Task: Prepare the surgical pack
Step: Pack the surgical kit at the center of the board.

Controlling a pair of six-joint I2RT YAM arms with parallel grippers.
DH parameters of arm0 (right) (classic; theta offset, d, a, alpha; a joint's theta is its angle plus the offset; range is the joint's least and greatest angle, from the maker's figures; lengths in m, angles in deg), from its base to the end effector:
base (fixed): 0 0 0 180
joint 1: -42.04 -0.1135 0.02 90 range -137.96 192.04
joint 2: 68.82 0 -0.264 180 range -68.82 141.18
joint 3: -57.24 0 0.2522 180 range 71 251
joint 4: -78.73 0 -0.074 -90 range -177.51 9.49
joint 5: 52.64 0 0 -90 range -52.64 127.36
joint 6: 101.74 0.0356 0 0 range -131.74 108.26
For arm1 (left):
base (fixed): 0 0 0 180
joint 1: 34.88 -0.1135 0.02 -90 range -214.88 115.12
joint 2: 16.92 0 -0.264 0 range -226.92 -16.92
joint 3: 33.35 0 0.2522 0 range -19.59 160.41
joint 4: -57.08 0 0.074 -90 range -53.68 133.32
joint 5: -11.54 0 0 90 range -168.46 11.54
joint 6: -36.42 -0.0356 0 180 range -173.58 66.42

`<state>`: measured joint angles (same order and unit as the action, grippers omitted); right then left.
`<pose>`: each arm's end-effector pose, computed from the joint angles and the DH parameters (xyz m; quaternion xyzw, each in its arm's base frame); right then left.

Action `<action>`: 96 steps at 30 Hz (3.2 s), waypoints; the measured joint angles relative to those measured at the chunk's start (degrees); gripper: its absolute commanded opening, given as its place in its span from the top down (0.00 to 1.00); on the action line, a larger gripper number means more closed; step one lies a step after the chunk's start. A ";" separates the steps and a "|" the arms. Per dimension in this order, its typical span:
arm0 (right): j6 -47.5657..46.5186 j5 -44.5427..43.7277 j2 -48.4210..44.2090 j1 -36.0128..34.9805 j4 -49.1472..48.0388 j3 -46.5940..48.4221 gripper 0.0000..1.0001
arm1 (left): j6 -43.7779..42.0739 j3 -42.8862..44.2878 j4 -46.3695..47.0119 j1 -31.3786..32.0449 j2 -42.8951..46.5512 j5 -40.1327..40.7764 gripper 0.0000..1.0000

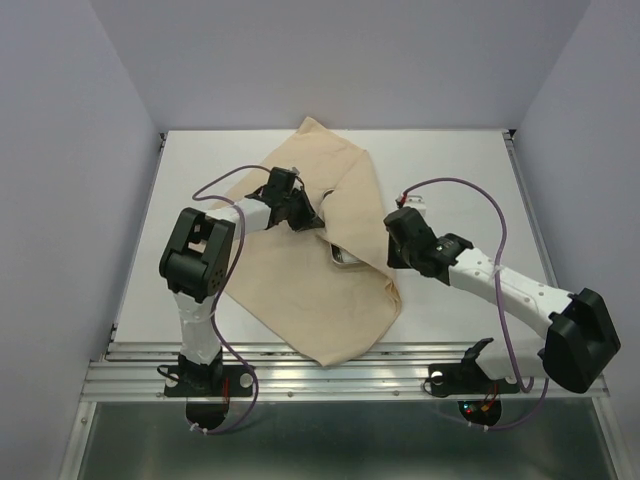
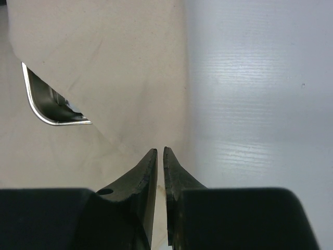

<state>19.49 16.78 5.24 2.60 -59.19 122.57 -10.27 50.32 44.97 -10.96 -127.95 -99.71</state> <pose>0.2123 0.1584 0.2459 -0.0066 0.9288 0.0536 0.3665 0.3800 -0.1827 0.1759 -0.0721 0.8894 -0.3711 0.2570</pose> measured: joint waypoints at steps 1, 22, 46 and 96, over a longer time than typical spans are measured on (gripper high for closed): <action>0.09 0.00 -0.11 0.00 0.13 0.00 0.84 | 0.13 -0.15 0.33 0.02 -0.50 0.00 1.00; -7.54 10.25 -8.85 -29.75 -2.84 -7.54 0.40 | 0.33 -1.01 3.21 0.07 -3.56 -1.07 1.00; -4.24 -7.76 18.12 -51.89 -2.51 -1.55 0.87 | -0.81 -0.98 3.58 -0.02 -3.89 -1.73 1.00; -42.51 -1.77 14.14 -14.73 -34.01 13.75 0.99 | -0.81 -2.03 7.28 -0.57 -5.07 -5.16 1.00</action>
<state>-23.03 15.01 19.38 -12.13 -93.20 136.32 -11.08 48.29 52.24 -11.52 -133.02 -104.87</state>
